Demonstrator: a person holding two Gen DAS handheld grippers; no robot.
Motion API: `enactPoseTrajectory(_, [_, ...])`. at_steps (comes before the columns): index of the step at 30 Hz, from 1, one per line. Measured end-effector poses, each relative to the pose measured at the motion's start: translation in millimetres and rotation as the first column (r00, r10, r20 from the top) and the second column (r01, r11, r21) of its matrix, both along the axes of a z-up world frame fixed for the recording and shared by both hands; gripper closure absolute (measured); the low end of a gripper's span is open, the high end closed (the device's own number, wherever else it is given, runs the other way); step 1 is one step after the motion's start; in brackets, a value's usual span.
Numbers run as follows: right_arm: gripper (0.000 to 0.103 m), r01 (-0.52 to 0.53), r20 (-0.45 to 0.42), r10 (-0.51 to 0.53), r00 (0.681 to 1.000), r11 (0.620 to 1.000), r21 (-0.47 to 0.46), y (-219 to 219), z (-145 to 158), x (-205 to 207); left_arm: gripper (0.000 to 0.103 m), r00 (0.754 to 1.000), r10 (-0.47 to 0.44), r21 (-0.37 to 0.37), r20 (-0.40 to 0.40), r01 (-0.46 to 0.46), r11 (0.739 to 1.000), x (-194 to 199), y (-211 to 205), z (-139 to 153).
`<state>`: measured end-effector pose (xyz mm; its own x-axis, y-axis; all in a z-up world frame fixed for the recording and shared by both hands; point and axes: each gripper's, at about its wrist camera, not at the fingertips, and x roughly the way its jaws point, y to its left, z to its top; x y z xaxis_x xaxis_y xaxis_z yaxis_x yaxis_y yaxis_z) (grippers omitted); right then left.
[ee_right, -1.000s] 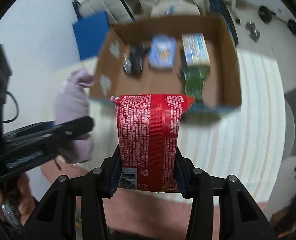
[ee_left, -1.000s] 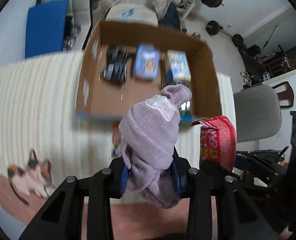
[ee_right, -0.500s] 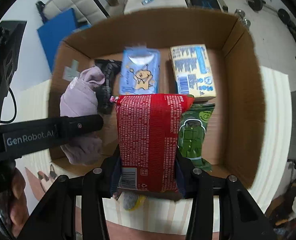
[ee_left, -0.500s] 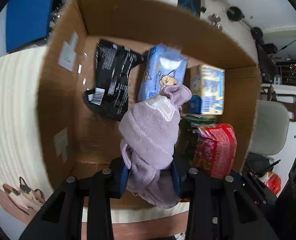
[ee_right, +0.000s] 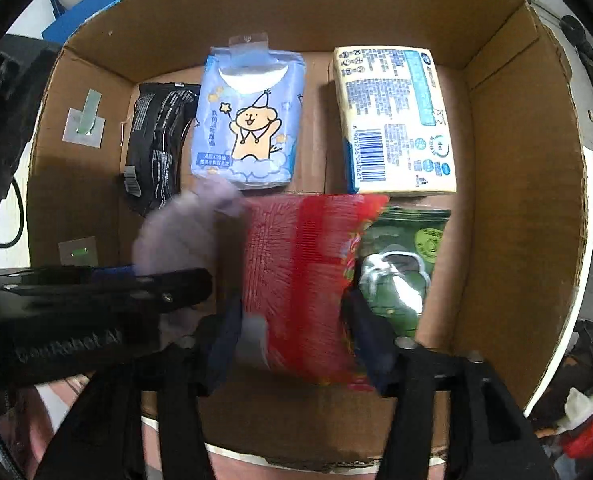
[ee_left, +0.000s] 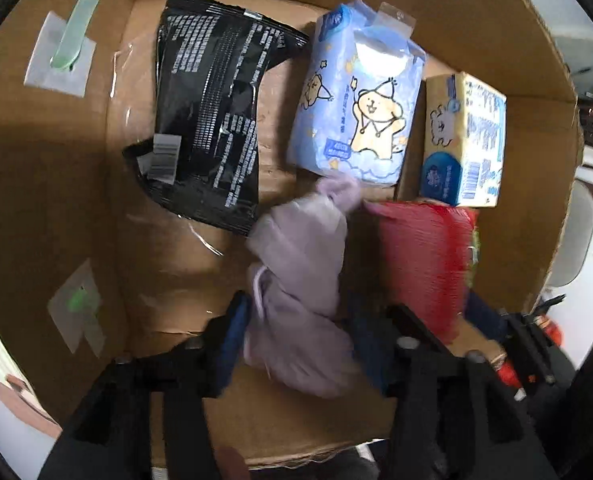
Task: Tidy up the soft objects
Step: 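Place the cloth and red pack into the box and open both grippers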
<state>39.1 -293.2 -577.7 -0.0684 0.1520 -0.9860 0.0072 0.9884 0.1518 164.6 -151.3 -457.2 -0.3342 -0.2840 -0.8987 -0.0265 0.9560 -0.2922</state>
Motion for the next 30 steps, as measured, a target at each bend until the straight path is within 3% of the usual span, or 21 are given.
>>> enactPoseTrajectory(1, [0.019,-0.002,-0.002,0.002,1.0,1.0,-0.005,0.8,1.0,0.9,0.036,1.0,-0.008,0.011,0.01,0.008,1.0,-1.3,-0.2,1.2])
enactPoseTrajectory(5, [0.016,-0.008,0.005,0.008,1.0,1.0,-0.027,3.0,9.5,4.9,0.024,0.999,0.013,0.027,0.052,-0.014,1.0,-1.3,5.6,12.6])
enactPoseTrajectory(7, [0.009,0.003,0.0,-0.003,1.0,1.0,-0.024,1.7,12.3,6.5,0.014,0.997,0.018,0.041,0.08,-0.022,0.999,-1.2,8.7,20.8])
enactPoseTrajectory(12, [0.005,0.015,0.016,-0.015,1.0,0.999,-0.049,-1.4,19.4,7.1,0.007,0.986,0.009,0.078,0.166,-0.023,0.997,-5.6,13.2,47.6])
enactPoseTrajectory(13, [0.0,0.015,0.019,-0.014,1.0,0.998,-0.057,-2.6,21.1,6.5,0.007,0.982,0.009,0.082,0.189,-0.025,0.996,-7.9,14.2,53.7])
enactPoseTrajectory(17, [0.0,0.049,0.045,-0.045,0.998,0.996,-0.072,-10.9,31.4,-0.3,0.005,0.966,0.005,0.098,0.259,-0.031,0.995,-10.9,14.5,72.8])
enactPoseTrajectory(26, [0.0,0.058,0.077,-0.052,0.996,0.995,-0.075,-19.0,59.1,-14.8,0.005,0.954,-0.03,0.126,0.298,-0.008,0.992,-3.5,5.1,94.2])
enactPoseTrajectory(30, [0.0,0.066,0.122,-0.06,0.991,0.997,-0.045,-22.5,80.7,-26.2,0.005,0.928,-0.04,0.126,0.369,-0.008,0.992,-14.3,2.6,119.6])
